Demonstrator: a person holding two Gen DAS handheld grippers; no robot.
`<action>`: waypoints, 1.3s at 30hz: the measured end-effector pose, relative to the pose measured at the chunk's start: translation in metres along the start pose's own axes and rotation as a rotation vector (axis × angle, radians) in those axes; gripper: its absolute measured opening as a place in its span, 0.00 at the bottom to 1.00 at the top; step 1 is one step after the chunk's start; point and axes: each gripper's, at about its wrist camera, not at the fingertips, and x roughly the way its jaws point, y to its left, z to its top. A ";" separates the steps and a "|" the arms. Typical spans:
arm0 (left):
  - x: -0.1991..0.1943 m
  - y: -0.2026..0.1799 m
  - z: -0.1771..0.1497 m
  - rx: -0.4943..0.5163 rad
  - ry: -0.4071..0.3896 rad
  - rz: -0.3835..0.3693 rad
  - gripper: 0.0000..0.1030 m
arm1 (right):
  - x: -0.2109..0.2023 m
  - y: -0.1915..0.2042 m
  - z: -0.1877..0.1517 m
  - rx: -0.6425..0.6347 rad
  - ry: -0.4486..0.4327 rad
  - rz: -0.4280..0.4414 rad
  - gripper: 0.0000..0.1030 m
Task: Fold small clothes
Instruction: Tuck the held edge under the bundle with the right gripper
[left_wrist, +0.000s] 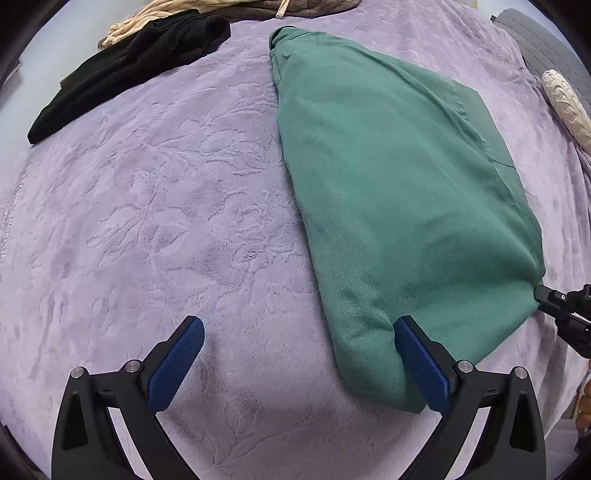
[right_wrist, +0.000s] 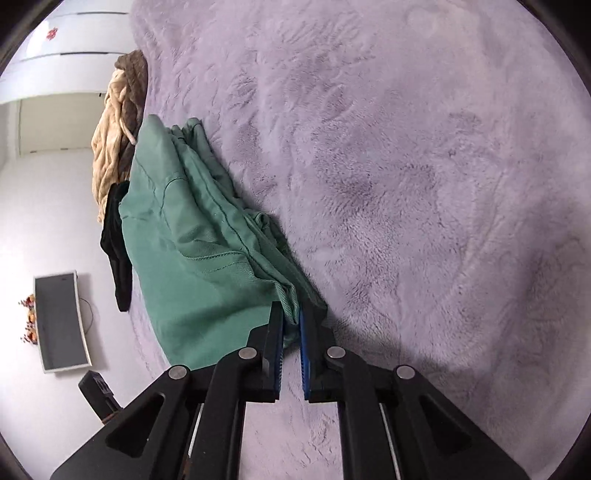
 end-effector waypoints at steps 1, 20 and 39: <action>-0.001 0.001 0.000 -0.004 0.003 0.001 1.00 | -0.007 0.008 -0.001 -0.037 -0.011 -0.020 0.12; -0.003 0.000 -0.002 -0.045 0.041 0.048 1.00 | 0.030 0.052 0.015 -0.253 0.054 -0.129 0.06; 0.011 0.005 0.012 -0.077 0.082 0.037 1.00 | -0.019 0.049 0.016 -0.262 0.072 -0.045 0.09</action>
